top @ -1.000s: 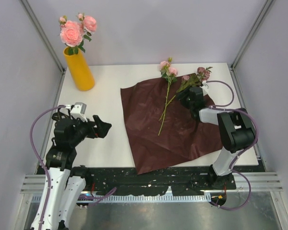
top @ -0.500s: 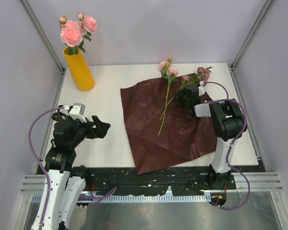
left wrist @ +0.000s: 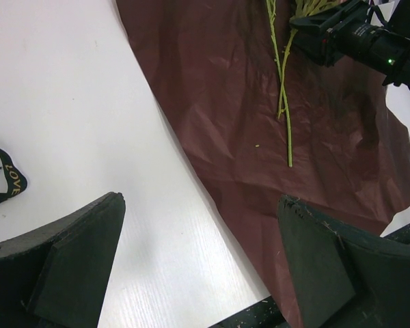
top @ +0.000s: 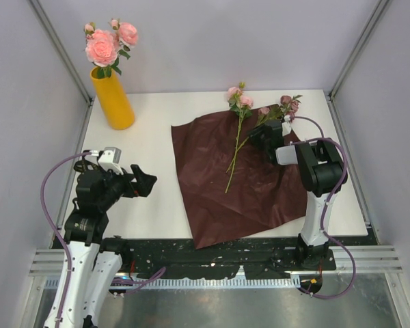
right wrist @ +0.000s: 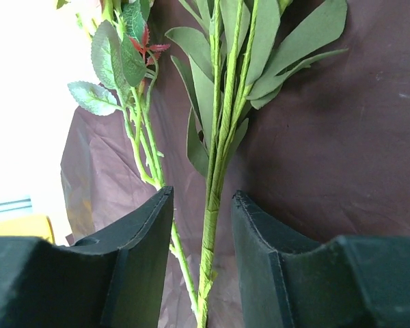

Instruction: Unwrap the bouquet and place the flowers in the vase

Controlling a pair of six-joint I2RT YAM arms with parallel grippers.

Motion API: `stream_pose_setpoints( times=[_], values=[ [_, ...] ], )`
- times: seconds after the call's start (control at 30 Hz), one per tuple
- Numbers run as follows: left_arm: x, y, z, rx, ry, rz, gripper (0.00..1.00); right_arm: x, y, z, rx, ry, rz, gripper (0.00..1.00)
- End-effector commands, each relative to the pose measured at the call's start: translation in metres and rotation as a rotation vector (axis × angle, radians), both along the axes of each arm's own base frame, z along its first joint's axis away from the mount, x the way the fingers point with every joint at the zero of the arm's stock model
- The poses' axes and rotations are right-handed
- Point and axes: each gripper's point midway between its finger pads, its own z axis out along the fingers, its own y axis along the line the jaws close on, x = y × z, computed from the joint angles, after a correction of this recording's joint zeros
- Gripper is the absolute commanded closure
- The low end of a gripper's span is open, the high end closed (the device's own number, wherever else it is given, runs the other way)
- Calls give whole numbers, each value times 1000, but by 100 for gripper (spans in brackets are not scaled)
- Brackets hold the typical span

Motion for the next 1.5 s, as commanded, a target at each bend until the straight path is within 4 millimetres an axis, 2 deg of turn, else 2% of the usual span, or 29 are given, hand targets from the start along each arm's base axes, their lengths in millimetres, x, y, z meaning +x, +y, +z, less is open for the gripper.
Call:
stream_pose_setpoints(
  times=[0.0,0.33,0.47,0.53,0.6,0.7,0.73,0.97,1.07,1.13,1.17,1.2,1.23,1.27,1.3,1.33,1.37,1.4,1.43,1.47],
  values=[
    [1,0,11,-2,-30,-2,4,12,-2,6,10,-36,-21,57],
    [1,1,13,2,-41,3,4,12,-6,-4,10,-20,-38,67],
    [0,1,13,1,-47,2,3,13,-6,0,18,-43,-34,81],
    [0,0,14,2,-53,-2,3,12,-7,11,25,-78,-33,91],
    [-1,0,16,1,-61,-6,3,13,-7,25,31,-122,-31,95],
    [-1,0,17,-2,-66,-6,3,15,-9,55,32,-195,-31,95],
    [-1,-1,18,-5,-67,-9,3,13,-10,59,29,-207,-32,95],
    [-3,-14,24,-36,-80,-81,5,-12,-19,123,-16,-343,-2,95],
    [-5,-16,27,-37,-95,-102,6,-24,-19,142,-63,-384,36,95],
    [-7,-20,31,-43,-106,-120,6,-38,-17,171,-85,-456,73,95],
    [-8,-21,33,-51,-105,-128,6,-47,-10,174,-84,-478,129,95],
    [-10,-23,38,-62,-113,-139,6,-54,-8,196,-105,-552,153,94],
    [-12,-27,42,-75,-117,-158,6,-64,-1,196,-106,-564,205,95],
    [-16,-31,48,-93,-126,-180,7,-74,1,217,-125,-636,228,95],
    [-18,-34,54,-110,-134,-201,8,-85,8,221,-130,-665,285,94],
    [-22,-38,60,-126,-144,-228,8,-97,12,237,-153,-730,318,95],
    [-27,-43,68,-143,-158,-264,9,-108,18,239,-159,-752,363,95],
    [-32,-48,75,-156,-177,-303,9,-120,23,255,-182,-805,392,95],
    [-36,-53,81,-169,-191,-340,9,-131,31,255,-185,-818,443,95],
    [-40,-57,88,-178,-209,-371,9,-144,37,267,-199,-860,473,95]
  ],
)
